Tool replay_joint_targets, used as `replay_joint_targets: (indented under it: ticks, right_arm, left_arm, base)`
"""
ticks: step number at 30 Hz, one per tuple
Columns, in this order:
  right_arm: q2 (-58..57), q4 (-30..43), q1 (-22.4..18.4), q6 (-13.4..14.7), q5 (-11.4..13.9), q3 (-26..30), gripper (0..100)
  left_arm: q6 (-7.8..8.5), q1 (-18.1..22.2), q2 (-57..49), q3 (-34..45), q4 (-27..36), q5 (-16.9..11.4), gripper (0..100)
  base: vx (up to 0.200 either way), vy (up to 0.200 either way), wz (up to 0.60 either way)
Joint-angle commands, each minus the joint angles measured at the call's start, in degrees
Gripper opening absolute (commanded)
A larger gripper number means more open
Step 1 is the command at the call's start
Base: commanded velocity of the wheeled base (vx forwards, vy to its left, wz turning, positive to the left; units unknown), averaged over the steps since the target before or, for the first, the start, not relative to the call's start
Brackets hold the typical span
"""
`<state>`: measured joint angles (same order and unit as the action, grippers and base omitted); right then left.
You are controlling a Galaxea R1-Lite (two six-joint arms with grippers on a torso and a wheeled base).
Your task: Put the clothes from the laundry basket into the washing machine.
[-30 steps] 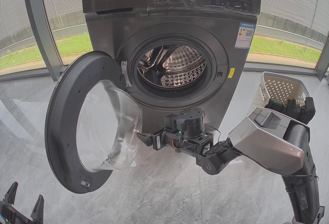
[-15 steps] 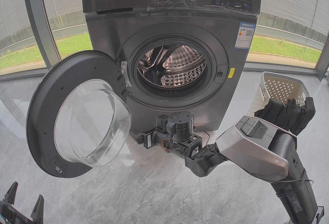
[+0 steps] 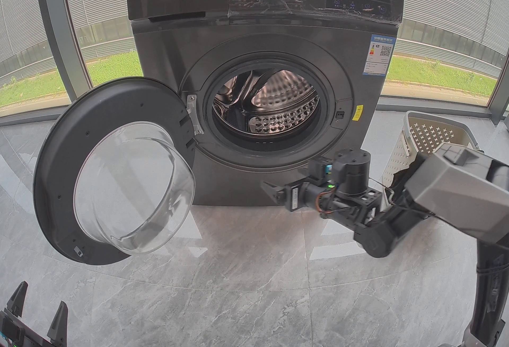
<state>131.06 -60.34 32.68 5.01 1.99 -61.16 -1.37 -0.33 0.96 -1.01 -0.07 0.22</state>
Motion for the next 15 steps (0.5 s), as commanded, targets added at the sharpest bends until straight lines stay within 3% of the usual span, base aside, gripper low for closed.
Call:
replay_joint_targets:
  ticks: [1, 2, 6, 10, 15]
  right_arm:
    - [-19.00, -6.89, -7.46, -2.81, -0.05, 19.94, 100]
    - [-23.83, -8.56, -10.97, -3.78, -0.05, 26.62, 100]
    - [-31.92, -9.35, -19.76, -4.40, 1.26, 33.65, 100]
    - [-37.55, -9.35, -22.93, -4.66, 2.93, 37.69, 100]
    - [-43.87, -9.44, -23.28, -4.75, 2.85, 44.37, 100]
  left_arm:
    - [-0.04, -0.02, -0.96, 1.01, -0.01, -0.04, 100]
    - [-0.22, -0.02, -0.96, 1.01, -0.01, -0.13, 100]
    - [-0.13, -0.02, -0.96, 1.01, -0.01, -0.13, 100]
    - [-0.04, -0.02, -0.96, 1.01, -0.01, -0.04, 100]
    - [0.05, -0.02, -0.96, 1.01, -0.01, -0.13, 100]
  base:
    - [0.000, 0.000, 0.00]
    - [0.000, 0.000, 0.00]
    - [0.000, 0.000, 0.00]
    - [0.000, 0.000, 0.00]
    - [0.000, 0.000, 0.00]
